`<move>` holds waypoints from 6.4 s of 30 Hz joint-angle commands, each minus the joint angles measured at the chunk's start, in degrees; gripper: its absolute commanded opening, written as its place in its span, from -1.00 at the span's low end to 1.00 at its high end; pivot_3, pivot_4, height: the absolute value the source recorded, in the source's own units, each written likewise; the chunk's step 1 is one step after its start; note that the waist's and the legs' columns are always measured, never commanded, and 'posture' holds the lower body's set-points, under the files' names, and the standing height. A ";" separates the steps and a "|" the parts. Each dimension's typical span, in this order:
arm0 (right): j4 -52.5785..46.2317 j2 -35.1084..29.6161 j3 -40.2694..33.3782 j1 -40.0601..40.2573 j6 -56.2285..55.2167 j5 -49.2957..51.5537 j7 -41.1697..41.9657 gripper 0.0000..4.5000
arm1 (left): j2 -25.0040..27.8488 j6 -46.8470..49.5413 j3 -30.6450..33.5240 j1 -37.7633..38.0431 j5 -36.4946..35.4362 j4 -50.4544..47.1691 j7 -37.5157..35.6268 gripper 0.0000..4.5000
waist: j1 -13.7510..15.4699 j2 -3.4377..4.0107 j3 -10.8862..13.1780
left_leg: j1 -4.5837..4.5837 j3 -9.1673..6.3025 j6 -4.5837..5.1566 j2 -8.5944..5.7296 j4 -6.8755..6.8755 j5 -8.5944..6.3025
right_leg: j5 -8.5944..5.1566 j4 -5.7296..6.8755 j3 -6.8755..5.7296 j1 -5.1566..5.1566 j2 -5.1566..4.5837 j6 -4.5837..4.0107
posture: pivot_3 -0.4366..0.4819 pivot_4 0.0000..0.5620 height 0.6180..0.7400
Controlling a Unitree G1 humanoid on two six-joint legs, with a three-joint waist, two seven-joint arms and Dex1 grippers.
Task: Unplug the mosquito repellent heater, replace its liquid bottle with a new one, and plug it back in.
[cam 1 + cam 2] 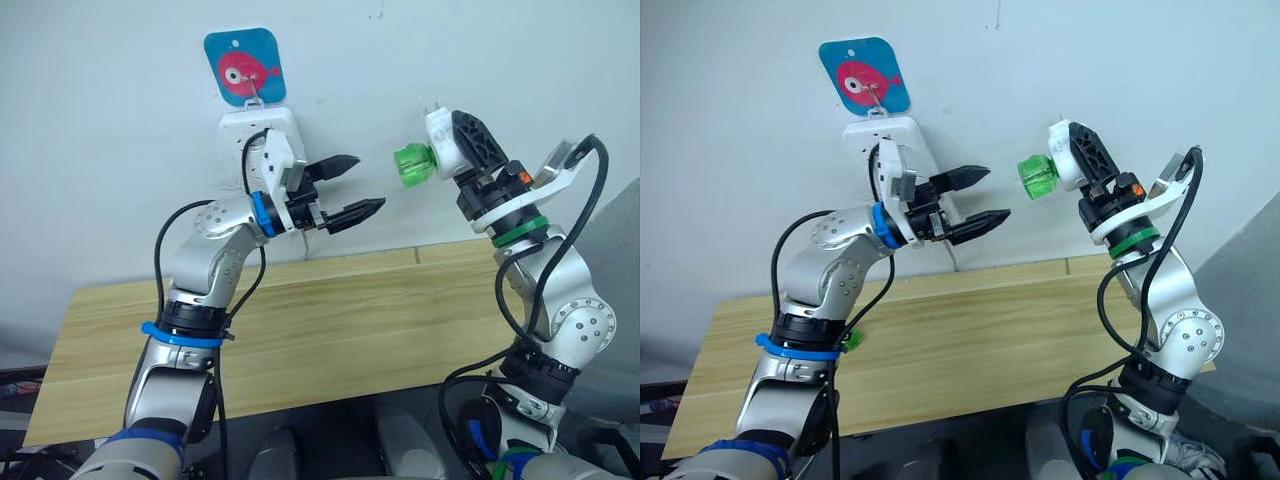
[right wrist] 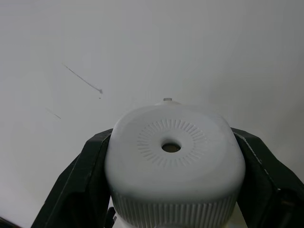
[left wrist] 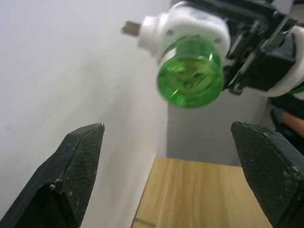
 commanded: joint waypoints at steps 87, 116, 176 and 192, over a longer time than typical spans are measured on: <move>24.58 -39.89 27.67 -4.77 30.49 15.44 43.12 1.00 | 12.93 -10.61 -1.63 16.21 1.10 -15.91 -17.72 0.00 | 6.43 0.03 0.02 | -0.06 -0.05 0.25 0.04 0.13 -0.11 | 0.01 -0.30 -0.05 0.17 0.08 0.00 | -0.18 -0.32 0.91; 23.77 -36.15 28.53 -7.24 31.19 14.39 41.96 0.35 | 22.05 37.35 -3.27 2.10 -15.78 -8.00 -17.83 0.00 | 6.11 0.03 0.04 | -0.07 -0.18 0.26 0.03 0.12 -0.12 | 0.01 -0.25 -0.16 0.16 0.13 0.00 | -0.14 -0.32 0.91; 21.36 -37.36 27.19 -5.04 31.83 4.07 47.65 0.35 | 26.00 33.41 -2.29 3.42 -22.55 -11.50 -17.24 0.01 | 6.13 0.07 0.10 | -0.06 -0.16 0.24 0.10 0.00 -0.09 | 0.03 -0.33 -0.17 0.06 0.16 -0.05 | -0.15 -0.35 0.91; 24.18 -37.29 25.50 -5.63 33.03 4.50 46.53 0.35 | 16.69 -31.96 1.31 24.53 6.05 -11.34 -19.07 0.82 | 7.07 0.07 0.11 | -0.11 -0.03 0.26 0.05 0.03 -0.10 | 0.04 -0.39 -0.05 0.08 0.05 -0.06 | -0.15 -0.31 0.91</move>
